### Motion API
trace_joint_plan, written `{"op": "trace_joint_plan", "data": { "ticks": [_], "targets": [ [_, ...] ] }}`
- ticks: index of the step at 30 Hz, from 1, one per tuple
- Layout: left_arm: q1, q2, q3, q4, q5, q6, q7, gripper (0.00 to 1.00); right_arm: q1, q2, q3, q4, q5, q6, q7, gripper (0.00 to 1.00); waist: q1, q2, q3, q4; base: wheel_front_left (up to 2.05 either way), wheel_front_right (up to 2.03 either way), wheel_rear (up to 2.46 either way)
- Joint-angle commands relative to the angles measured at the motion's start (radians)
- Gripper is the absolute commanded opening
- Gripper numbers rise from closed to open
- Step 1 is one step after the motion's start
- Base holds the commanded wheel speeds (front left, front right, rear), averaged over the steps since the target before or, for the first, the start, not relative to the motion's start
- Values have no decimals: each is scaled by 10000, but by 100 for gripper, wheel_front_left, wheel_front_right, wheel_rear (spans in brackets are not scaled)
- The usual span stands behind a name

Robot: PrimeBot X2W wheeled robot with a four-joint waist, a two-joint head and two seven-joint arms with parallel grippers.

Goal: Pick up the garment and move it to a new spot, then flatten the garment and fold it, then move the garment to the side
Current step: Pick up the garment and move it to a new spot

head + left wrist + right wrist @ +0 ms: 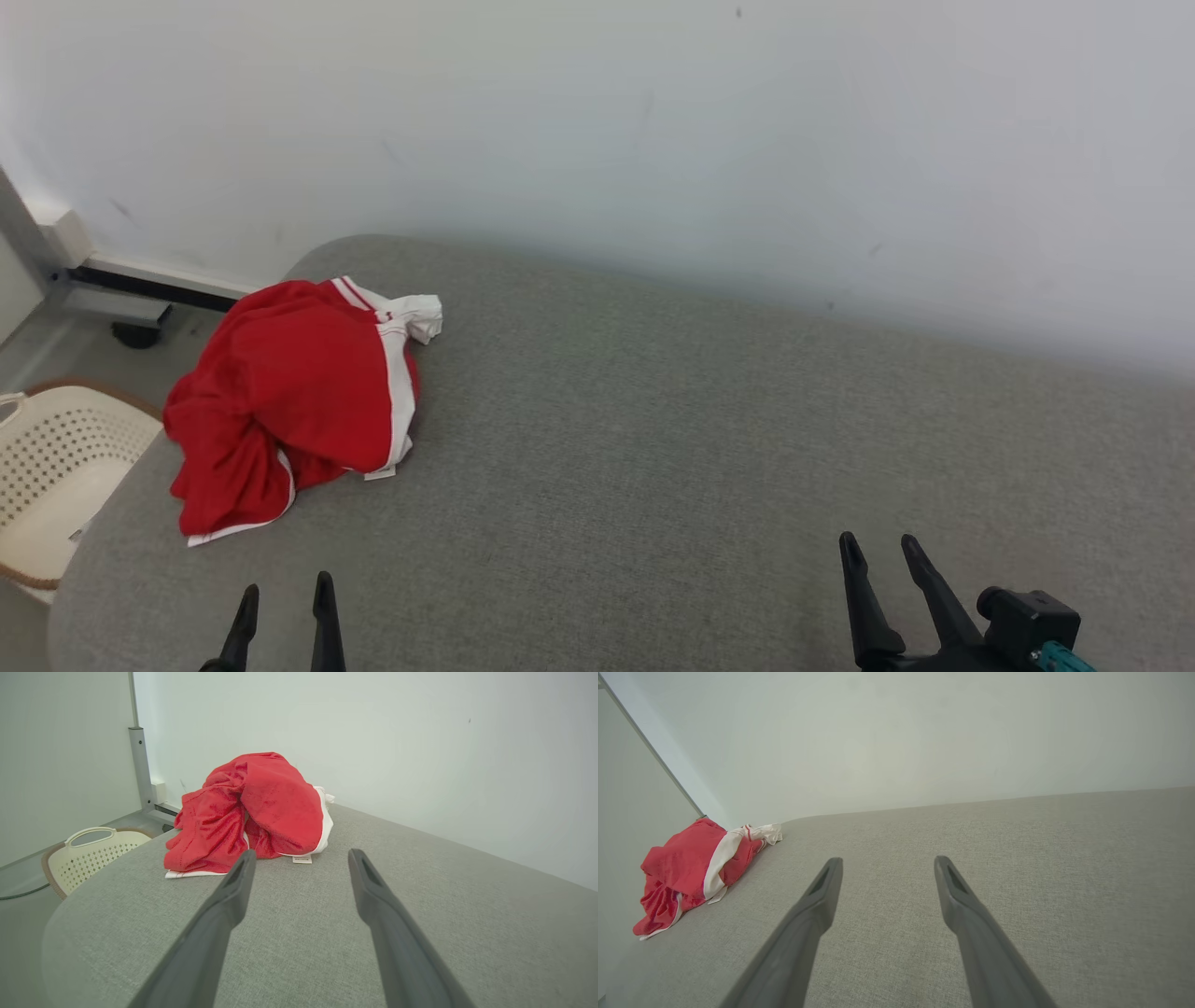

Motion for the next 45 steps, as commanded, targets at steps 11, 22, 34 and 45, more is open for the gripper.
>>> {"op": "trace_joint_plan", "data": {
  "ticks": [11, 22, 34, 45],
  "targets": [
    [285, 329, 604, -470, -134, 394, -31, 100, -499, -20, 729, 263, 222, 33, -48, 100, 0, 0, 379, 2346, 0, 0, 0],
    [794, 183, 1094, -1039, -307, 621, -36, 100, -1420, -20, 1472, 829, 343, 33, -142, 100, 0, 0, 743, 2583, 0, 0, 0],
    [356, 280, 916, -843, -266, 410, 108, 100, -1658, -20, 1631, 1151, 343, 33, -266, 100, 0, 0, 838, 2623, 0, 0, 0],
    [-3345, 668, -50, 1433, -640, -168, 1900, 100, -1040, -21, 1177, 628, -154, 33, 30, 100, 0, 0, 1223, 2620, 0, 0, 0]
  ]
}}
